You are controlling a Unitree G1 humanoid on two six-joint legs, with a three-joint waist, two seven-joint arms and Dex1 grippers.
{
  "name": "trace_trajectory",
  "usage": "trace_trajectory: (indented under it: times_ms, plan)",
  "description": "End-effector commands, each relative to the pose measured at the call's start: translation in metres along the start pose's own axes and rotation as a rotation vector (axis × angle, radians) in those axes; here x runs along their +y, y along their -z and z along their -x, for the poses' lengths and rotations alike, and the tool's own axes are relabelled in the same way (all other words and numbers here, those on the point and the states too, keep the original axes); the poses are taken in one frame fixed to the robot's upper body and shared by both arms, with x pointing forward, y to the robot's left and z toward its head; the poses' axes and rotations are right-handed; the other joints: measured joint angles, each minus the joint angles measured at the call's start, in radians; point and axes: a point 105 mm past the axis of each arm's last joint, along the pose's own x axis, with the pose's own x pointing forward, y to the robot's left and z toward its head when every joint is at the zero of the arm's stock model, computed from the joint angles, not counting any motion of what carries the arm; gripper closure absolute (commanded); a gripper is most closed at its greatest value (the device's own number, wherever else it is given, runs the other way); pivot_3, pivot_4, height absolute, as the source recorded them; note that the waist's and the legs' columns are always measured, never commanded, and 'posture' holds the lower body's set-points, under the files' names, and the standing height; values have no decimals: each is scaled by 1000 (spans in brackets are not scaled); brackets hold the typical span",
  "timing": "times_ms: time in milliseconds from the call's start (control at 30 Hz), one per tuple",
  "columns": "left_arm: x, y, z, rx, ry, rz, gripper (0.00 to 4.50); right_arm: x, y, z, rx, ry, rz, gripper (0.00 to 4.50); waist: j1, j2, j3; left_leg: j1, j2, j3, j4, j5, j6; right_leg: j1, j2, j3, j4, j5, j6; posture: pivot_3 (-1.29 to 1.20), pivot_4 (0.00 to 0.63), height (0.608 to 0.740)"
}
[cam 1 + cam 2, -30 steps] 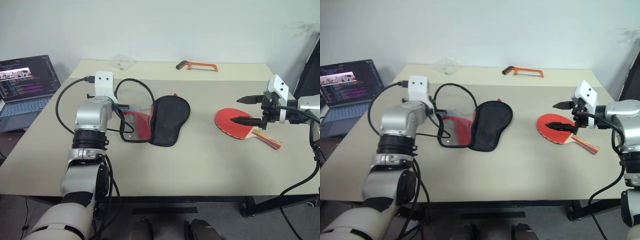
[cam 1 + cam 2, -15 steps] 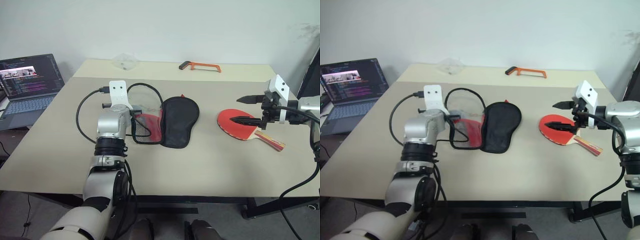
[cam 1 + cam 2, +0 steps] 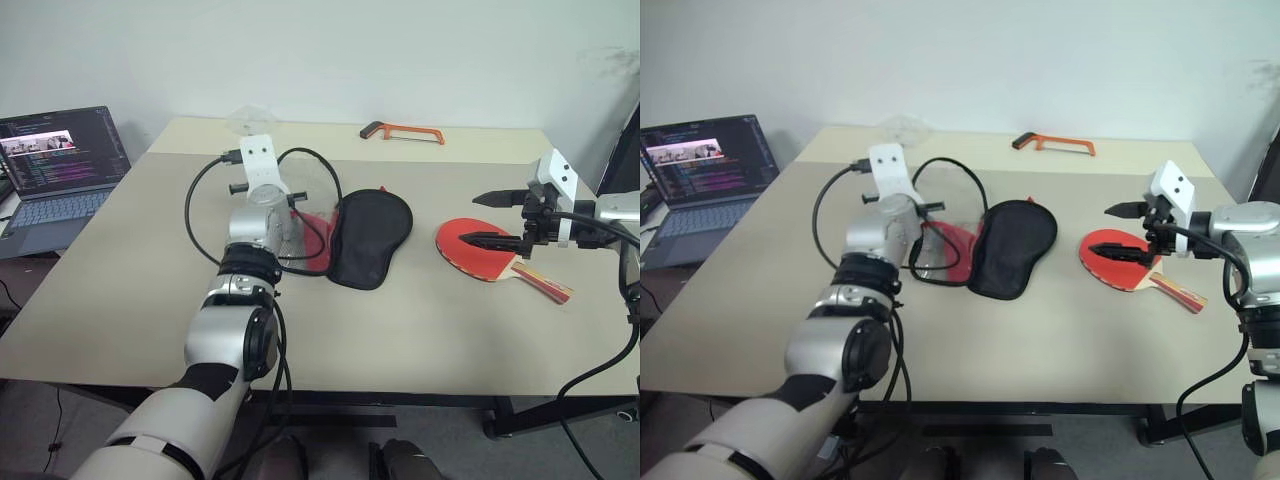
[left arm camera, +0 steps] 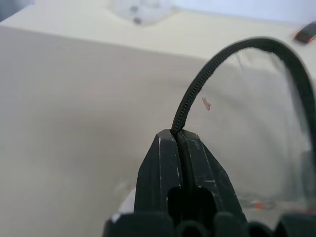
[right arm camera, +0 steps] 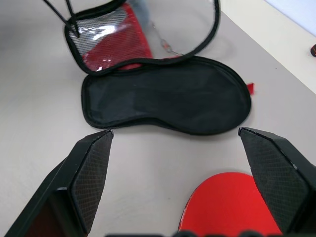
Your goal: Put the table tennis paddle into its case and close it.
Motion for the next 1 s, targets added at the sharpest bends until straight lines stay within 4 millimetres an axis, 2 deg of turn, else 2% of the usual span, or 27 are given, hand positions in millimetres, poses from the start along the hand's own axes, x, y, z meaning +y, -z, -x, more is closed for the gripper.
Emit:
trace_trajectory:
  times_ms: [33,233,367,500,833,1000]
  plan:
    - [-9,-27,1,-89,9,36,4465,-3,-17,5,-36,12,45,0,0,0,0,0,0,0,0,0,0,0,0,0,0,0,0,0,150,740]
    - [-23,-27,1,-95,11,94,4465,-3,-18,6,-34,11,48,0,0,0,0,0,0,0,0,0,0,0,0,-1,0,0,0,0,150,740]
    - [-26,-14,1,-61,-31,169,4465,-2,-18,8,-30,14,50,0,1,0,0,-1,0,-1,0,0,0,0,0,-1,0,0,0,0,150,740]
    - [-26,-10,3,-69,-86,214,4465,0,-18,9,-27,14,48,0,1,0,0,-1,0,-2,0,0,0,0,0,-2,0,0,0,0,150,740]
    - [-3,-20,5,-124,-238,358,4465,0,-20,10,-24,18,51,0,1,0,0,-1,0,-2,0,0,0,0,0,-2,0,0,0,0,150,740]
    - [2,-14,5,-103,-271,405,4465,1,-20,9,-23,13,52,0,1,0,0,-1,0,-2,0,0,-1,0,0,-2,0,0,0,0,150,740]
